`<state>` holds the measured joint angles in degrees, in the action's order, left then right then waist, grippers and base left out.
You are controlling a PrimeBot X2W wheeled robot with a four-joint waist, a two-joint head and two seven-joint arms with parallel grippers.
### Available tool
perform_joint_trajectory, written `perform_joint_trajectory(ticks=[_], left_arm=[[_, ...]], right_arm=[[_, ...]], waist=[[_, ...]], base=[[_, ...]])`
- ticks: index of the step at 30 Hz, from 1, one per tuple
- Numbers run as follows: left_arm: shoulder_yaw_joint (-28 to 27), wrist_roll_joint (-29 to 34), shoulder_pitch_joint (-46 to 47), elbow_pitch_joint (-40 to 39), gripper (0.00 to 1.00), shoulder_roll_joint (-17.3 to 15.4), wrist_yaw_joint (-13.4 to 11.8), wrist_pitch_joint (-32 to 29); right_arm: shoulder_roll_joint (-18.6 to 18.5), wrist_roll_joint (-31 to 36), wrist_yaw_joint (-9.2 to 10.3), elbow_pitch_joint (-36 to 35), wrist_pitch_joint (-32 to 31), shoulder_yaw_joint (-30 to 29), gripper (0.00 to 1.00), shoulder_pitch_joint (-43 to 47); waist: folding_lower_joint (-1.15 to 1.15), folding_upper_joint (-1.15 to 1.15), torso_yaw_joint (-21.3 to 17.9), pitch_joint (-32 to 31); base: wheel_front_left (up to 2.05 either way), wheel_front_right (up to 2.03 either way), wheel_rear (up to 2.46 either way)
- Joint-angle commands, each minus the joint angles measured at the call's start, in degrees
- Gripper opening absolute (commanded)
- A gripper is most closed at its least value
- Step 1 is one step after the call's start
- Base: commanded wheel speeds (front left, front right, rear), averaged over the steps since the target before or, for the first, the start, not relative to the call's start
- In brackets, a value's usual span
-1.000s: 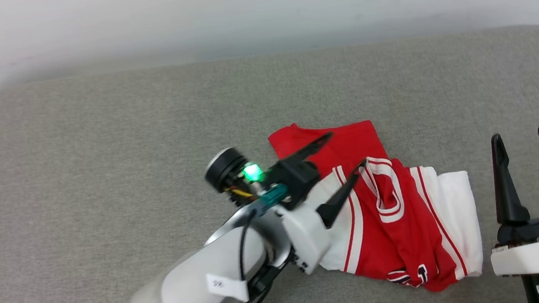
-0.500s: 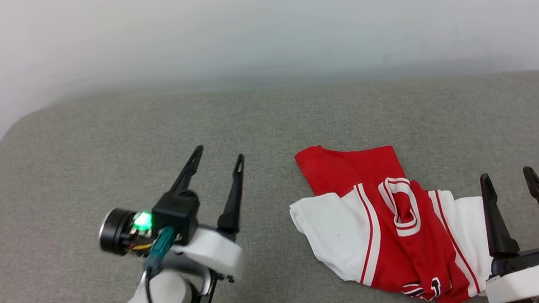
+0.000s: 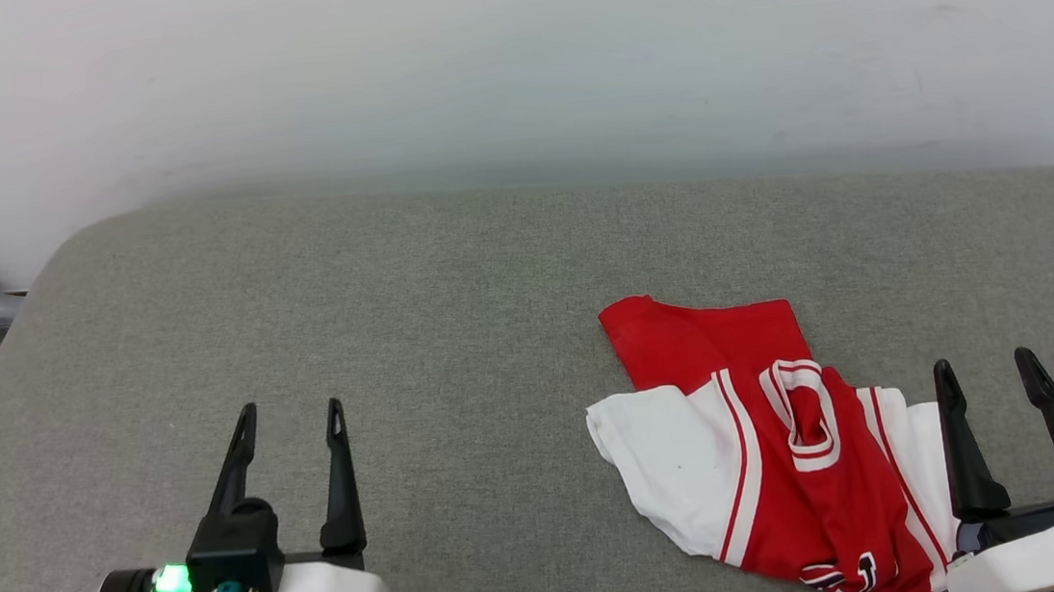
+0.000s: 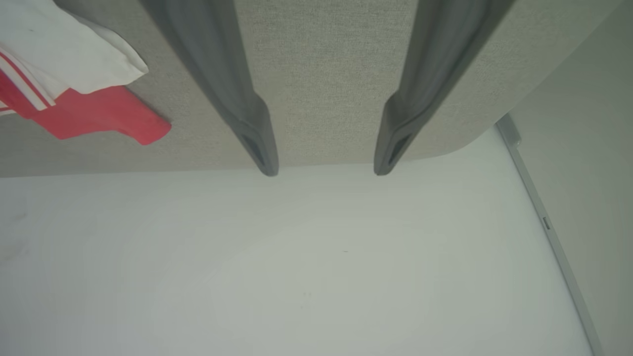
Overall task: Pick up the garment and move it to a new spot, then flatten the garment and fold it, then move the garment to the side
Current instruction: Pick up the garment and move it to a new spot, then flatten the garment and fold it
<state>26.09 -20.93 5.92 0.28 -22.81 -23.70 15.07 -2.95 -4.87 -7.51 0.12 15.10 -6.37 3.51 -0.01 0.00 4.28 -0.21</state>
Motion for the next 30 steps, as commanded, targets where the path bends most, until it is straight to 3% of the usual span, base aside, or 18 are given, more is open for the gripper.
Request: perform_joint_trajectory(ticks=[1,19,30], left_arm=[[-0.5,0.5,-0.8,-0.1,1.0,0.2,0.5,0.1],[-12.3,10.3,-10.4,0.8,1.0,9.1,10.7,0.1],[-16.6,14.1,-12.2,2.5,1.0,13.1,14.9,0.2]], right_arm=[[0.1,-0.3,0.04,0.2,0.1,0.0,1.0,0.5],[0.1,-1.8,0.05,2.3,0.1,-0.4,1.0,2.1],[0.1,-2.1,0.04,3.0,0.1,-0.7,1.0,2.7]], waist=[[0.01,0.0,0.0,-0.1],[0.01,0.0,0.1,-1.3],[0.01,0.0,0.0,-1.8]], base=[[0.0,0.0,0.0],[0.0,0.0,0.0],[0.0,0.0,0.0]])
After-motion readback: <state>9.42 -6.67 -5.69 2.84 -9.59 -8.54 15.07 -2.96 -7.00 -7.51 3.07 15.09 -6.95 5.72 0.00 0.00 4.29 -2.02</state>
